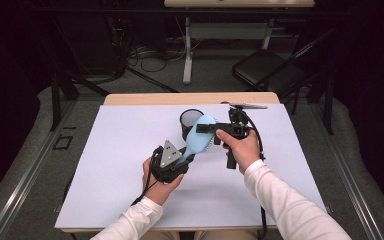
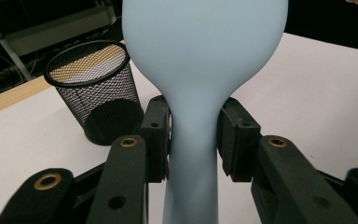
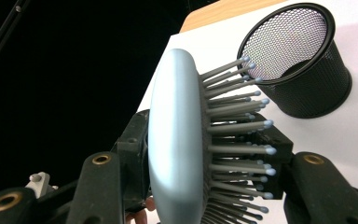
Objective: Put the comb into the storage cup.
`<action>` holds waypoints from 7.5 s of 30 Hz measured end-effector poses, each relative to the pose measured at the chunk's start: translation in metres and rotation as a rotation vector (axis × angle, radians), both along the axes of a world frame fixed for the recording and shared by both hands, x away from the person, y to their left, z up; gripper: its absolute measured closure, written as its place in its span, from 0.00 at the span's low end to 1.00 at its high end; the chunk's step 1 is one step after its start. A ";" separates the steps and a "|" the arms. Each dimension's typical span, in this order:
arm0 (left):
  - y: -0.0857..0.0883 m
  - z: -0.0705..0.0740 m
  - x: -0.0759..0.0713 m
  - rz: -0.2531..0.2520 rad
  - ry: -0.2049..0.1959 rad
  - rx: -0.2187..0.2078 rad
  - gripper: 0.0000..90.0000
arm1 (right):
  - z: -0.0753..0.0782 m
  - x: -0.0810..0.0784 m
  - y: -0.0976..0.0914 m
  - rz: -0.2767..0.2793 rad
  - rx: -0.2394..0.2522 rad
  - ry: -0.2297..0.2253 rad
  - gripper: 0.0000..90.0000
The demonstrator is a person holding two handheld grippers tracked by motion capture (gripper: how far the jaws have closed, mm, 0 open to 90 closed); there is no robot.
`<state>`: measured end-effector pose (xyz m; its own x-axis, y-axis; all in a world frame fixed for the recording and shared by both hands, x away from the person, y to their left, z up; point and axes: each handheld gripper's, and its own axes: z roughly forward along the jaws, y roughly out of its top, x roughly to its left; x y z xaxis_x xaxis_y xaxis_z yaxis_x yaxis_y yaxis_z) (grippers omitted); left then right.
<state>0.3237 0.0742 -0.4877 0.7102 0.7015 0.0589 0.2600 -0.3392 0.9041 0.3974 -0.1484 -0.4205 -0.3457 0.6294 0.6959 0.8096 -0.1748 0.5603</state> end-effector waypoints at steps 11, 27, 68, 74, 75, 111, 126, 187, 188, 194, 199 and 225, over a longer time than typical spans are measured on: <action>0.001 0.001 0.000 -0.010 0.023 -0.033 0.61 | 0.001 0.002 -0.003 -0.004 0.005 0.005 0.54; 0.010 0.007 -0.003 -0.001 0.076 -0.093 0.47 | 0.006 0.006 -0.003 -0.014 0.000 0.014 0.54; 0.048 0.004 0.000 0.031 0.114 -0.095 0.40 | 0.032 0.029 -0.019 -0.097 -0.027 -0.022 0.54; 0.052 0.002 0.000 0.050 0.123 -0.091 0.30 | 0.040 0.034 -0.019 -0.112 -0.033 -0.037 0.54; 0.052 0.001 0.000 0.050 0.127 -0.089 0.28 | 0.041 0.035 -0.020 -0.113 -0.037 -0.040 0.54; 0.065 -0.005 0.004 0.045 0.157 -0.200 0.01 | 0.077 0.068 -0.022 -0.217 -0.118 -0.127 0.54; 0.067 -0.006 0.004 0.055 0.153 -0.171 0.01 | 0.093 0.077 -0.013 -0.244 -0.182 -0.188 0.54; 0.071 -0.004 0.004 0.053 0.158 -0.194 0.01 | 0.066 0.089 0.045 -0.207 -0.491 -0.380 0.54; 0.071 -0.004 0.004 0.053 0.158 -0.194 0.01 | 0.065 0.089 0.046 -0.207 -0.493 -0.379 0.54; 0.071 -0.004 0.004 0.055 0.159 -0.196 0.01 | 0.060 0.089 0.050 -0.200 -0.505 -0.385 0.54; 0.071 -0.004 0.003 0.057 0.159 -0.196 0.01 | 0.057 0.090 0.051 -0.200 -0.507 -0.387 0.54; 0.071 -0.004 0.004 0.058 0.160 -0.197 0.01 | 0.029 0.090 0.065 -0.164 -0.569 -0.397 0.54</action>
